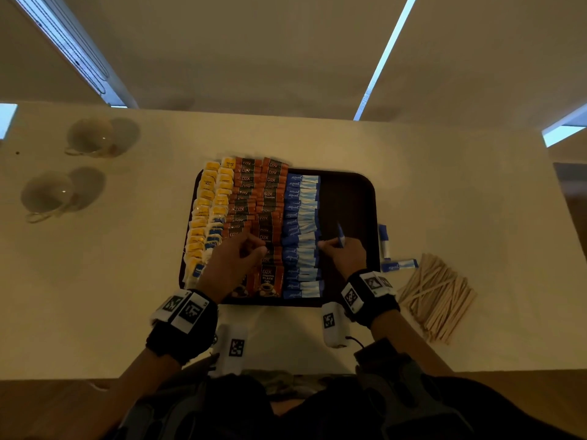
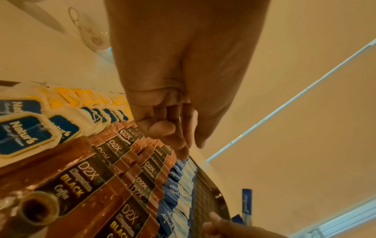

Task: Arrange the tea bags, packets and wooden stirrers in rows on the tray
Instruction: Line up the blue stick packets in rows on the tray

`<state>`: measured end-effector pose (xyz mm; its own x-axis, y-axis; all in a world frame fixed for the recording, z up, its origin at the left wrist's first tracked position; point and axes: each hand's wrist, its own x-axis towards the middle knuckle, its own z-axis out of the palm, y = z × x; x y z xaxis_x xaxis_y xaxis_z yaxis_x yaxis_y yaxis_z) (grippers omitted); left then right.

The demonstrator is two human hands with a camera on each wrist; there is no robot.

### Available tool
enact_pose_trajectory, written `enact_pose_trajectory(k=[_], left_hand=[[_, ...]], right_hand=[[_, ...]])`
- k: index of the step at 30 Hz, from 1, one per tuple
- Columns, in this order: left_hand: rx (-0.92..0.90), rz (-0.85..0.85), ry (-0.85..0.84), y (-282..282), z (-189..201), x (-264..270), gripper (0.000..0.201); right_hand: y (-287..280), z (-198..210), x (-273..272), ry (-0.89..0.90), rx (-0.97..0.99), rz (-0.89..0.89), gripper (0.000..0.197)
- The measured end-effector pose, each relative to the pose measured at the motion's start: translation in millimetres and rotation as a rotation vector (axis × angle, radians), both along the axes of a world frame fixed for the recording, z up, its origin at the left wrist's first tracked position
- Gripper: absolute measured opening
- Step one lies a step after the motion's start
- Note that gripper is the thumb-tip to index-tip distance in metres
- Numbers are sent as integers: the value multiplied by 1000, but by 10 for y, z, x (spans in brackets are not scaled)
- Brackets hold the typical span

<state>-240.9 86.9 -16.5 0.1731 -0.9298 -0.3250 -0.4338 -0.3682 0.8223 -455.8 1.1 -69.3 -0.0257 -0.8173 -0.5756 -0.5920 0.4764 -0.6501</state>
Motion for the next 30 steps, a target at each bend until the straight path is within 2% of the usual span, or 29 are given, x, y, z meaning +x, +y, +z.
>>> enact_pose_trajectory(k=[2, 4, 6, 9, 11, 14, 18, 21, 26, 30], left_hand=[[-7, 13, 31, -35, 38, -33, 12], [-43, -18, 62, -91, 120, -89, 18], [-88, -130, 118, -164, 253, -167, 33], [-118, -322, 178, -277, 452, -303, 47], [-146, -393, 187, -339, 516, -387, 31], [-169, -344, 194, -388, 508, -417, 9], [-135, -151, 189, -357, 397, -324, 6], [-58, -13, 305, -307, 338, -276, 5], [3, 33, 327, -261, 244, -245, 5], [16, 60, 246, -220, 136, -228, 8]], right_hand=[[43, 191, 9, -114, 44, 4, 29], [111, 449, 32, -359, 221, 109, 33], [174, 669, 43, -538, 403, 273, 34], [256, 806, 73, -643, 532, 430, 30], [292, 808, 96, -647, 557, 446, 30], [303, 807, 89, -642, 547, 453, 29], [297, 783, 30, -604, 403, 358, 40], [333, 727, -32, -549, 254, 203, 33], [380, 621, -76, -499, 138, 31, 15], [318, 536, -71, -426, 100, -37, 9]])
